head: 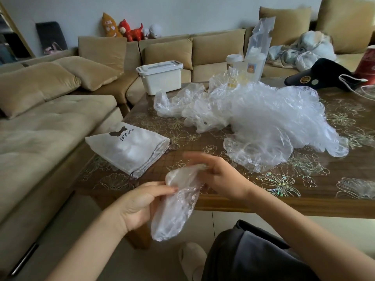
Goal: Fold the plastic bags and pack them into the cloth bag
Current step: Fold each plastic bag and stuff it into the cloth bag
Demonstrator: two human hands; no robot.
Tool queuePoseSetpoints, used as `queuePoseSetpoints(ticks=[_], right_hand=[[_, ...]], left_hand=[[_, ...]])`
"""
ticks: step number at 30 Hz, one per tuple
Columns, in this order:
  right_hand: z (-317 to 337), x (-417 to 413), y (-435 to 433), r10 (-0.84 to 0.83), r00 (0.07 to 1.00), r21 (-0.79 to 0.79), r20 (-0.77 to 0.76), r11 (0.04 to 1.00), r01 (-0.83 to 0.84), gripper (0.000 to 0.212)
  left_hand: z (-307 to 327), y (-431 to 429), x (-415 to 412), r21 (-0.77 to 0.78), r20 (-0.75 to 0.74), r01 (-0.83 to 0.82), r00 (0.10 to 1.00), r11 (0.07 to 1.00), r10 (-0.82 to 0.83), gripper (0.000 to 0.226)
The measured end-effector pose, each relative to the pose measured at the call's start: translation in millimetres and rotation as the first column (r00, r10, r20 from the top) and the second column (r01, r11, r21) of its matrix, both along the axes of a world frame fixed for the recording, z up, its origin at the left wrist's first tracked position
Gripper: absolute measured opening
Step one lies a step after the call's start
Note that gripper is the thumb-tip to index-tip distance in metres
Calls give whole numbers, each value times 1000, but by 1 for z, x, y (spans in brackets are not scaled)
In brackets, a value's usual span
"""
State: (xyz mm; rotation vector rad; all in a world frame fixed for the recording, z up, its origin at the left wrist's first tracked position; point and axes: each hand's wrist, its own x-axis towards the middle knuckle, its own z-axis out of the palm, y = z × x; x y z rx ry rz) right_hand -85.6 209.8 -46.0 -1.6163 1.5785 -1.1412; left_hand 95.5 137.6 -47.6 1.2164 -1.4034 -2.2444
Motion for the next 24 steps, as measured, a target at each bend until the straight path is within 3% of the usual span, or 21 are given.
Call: queuePoseSetpoints(ticks=[2, 4, 6, 8, 10, 12, 15, 18, 21, 24], right_hand=[[-3, -2, 1, -64, 978, -101, -199, 994, 45, 76], [-8, 4, 3, -106, 858, -230, -503, 973, -14, 94], [-9, 21, 6, -115, 719, -311, -685, 939, -145, 93], [-11, 35, 6, -146, 664, -395, -734, 886, -242, 69], [-11, 41, 4, -167, 701, -469, -694, 843, -263, 38], [-12, 39, 2, -127, 783, -466, -609, 856, -223, 25], [-11, 40, 4, -21, 893, -296, -449, 947, -127, 20], [-7, 37, 3, 54, 958, -91, -280, 992, -82, 37], [-5, 35, 1, 37, 977, -16, -210, 999, -41, 44], [-5, 34, 1, 3, 968, 7, -252, 1000, -1, 40]], left_hand=[[1, -2, 2, -17, 0, -79, 997, 997, 79, 29], [3, -4, 5, -46, -41, -134, 990, 990, 132, 36], [5, -5, 6, -65, -98, -170, 982, 983, 163, 39], [5, -4, 7, -100, -119, -183, 978, 978, 171, 34], [5, -5, 8, -158, -97, -224, 973, 962, 211, 23], [6, -5, 7, -204, -72, -278, 961, 939, 268, 15], [6, -2, 8, -397, -59, -291, 955, 871, 292, 22], [7, 8, 7, -511, -90, -234, 971, 827, 220, 26], [10, 15, 7, -422, -172, -199, 975, 885, 137, 26], [15, 21, 9, -337, -247, -91, 969, 937, 5, 44]])
